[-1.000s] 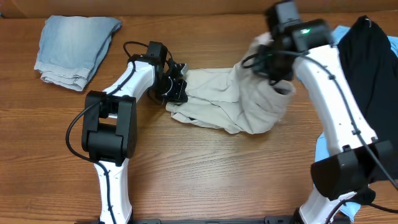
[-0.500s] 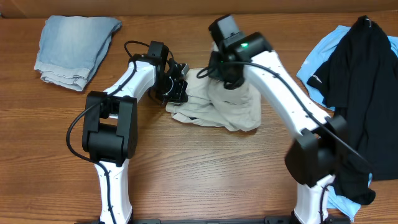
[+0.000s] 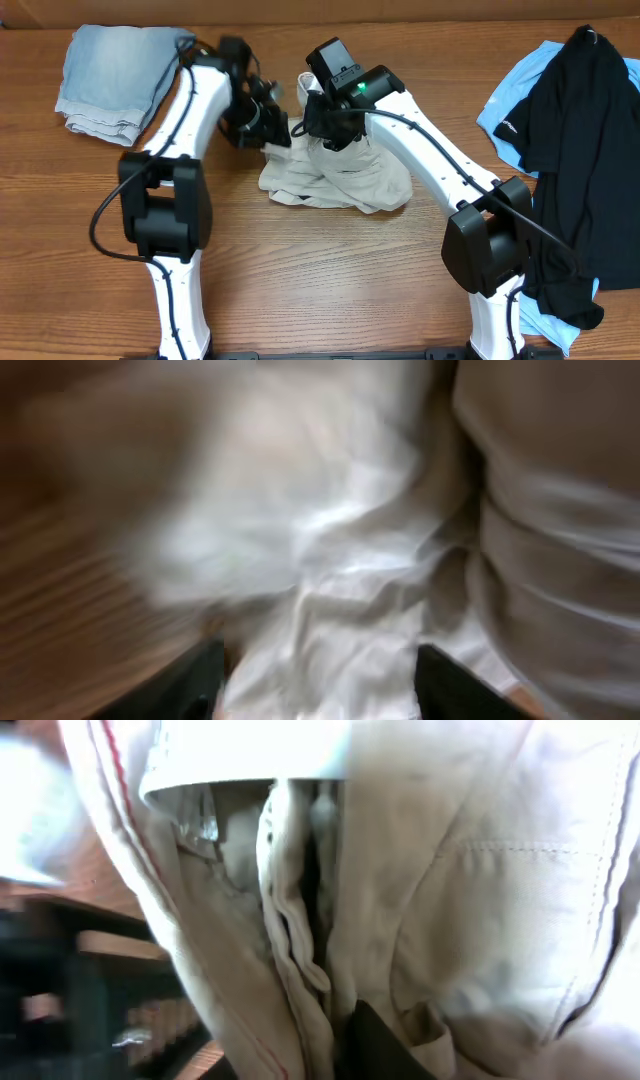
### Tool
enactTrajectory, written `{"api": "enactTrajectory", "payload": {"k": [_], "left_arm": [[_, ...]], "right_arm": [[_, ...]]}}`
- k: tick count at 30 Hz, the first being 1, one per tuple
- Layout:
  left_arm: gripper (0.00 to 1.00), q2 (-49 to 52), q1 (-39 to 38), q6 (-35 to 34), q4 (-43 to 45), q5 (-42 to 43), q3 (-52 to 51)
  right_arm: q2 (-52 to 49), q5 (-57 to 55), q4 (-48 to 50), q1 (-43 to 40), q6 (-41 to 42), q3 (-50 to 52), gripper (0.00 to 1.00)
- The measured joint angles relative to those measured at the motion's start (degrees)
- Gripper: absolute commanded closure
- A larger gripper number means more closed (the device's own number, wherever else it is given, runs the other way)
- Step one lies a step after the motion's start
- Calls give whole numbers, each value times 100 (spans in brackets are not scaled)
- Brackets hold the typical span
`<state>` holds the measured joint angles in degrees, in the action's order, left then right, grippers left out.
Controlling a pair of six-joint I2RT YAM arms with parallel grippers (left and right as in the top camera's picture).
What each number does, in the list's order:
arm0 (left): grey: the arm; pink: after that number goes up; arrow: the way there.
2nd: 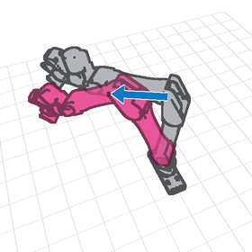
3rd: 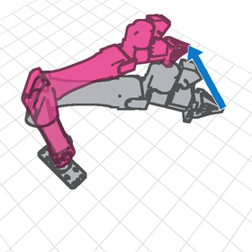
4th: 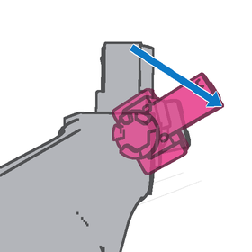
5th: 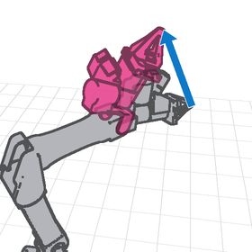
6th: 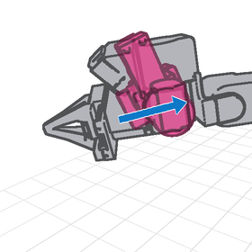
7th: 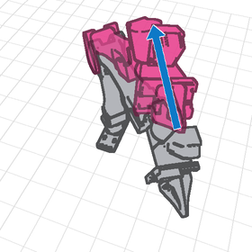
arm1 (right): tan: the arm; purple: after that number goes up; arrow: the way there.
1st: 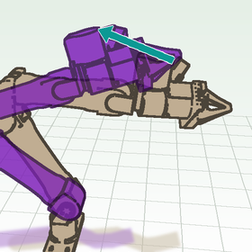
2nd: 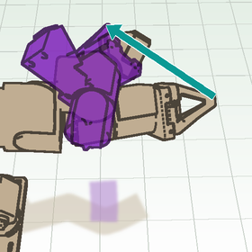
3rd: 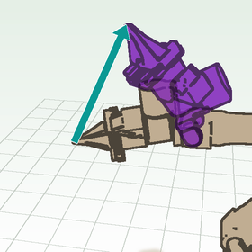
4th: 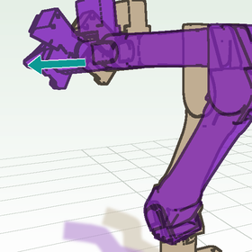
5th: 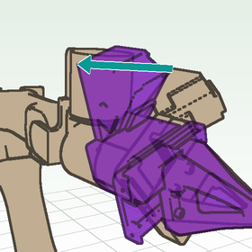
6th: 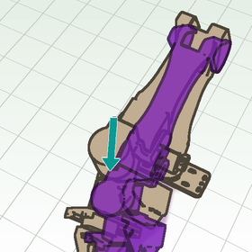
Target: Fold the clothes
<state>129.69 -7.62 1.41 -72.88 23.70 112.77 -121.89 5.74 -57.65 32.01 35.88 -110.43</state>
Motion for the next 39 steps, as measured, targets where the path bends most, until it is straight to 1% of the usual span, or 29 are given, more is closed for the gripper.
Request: {"api": "enactTrajectory", "payload": {"k": [6, 12, 16, 22, 25, 27, 29, 33, 38, 39], "left_arm": [[28, 0, 251, -2, -872, -291, 1200], [23, 0, 479, -2, -1110, -503, 2028], [21, 0, 645, -2, -1117, -538, 2127], [20, 0, 883, -2, -1130, -562, 2127], [20, 0, 916, -2, -1176, -584, 2127], [20, 0, 911, -2, -1204, -595, 2127], [20, 0, 911, -2, -1226, -595, 2127], [20, 0, 911, 0, -1226, -597, 2127], [21, 0, 911, 0, -1209, -597, 2127], [20, 0, 911, 0, -1200, -597, 2127]], "right_arm": [[0, 291, 66, -26, -13, 0, 70], [0, 949, 101, -2, -164, 0, 69], [0, 1231, 37, 358, -308, 0, 67], [0, 1176, -96, 1285, -442, 0, 67], [0, 1137, -129, 1440, -507, -4, 67], [11, 1088, -205, 1360, -566, -24, 66], [72, 953, -291, 1176, -608, -44, 62], [474, 389, -529, 664, -664, -92, 64], [953, -57, -678, 140, -728, -179, 76], [988, -109, -675, 76, -737, -175, 80]]}}
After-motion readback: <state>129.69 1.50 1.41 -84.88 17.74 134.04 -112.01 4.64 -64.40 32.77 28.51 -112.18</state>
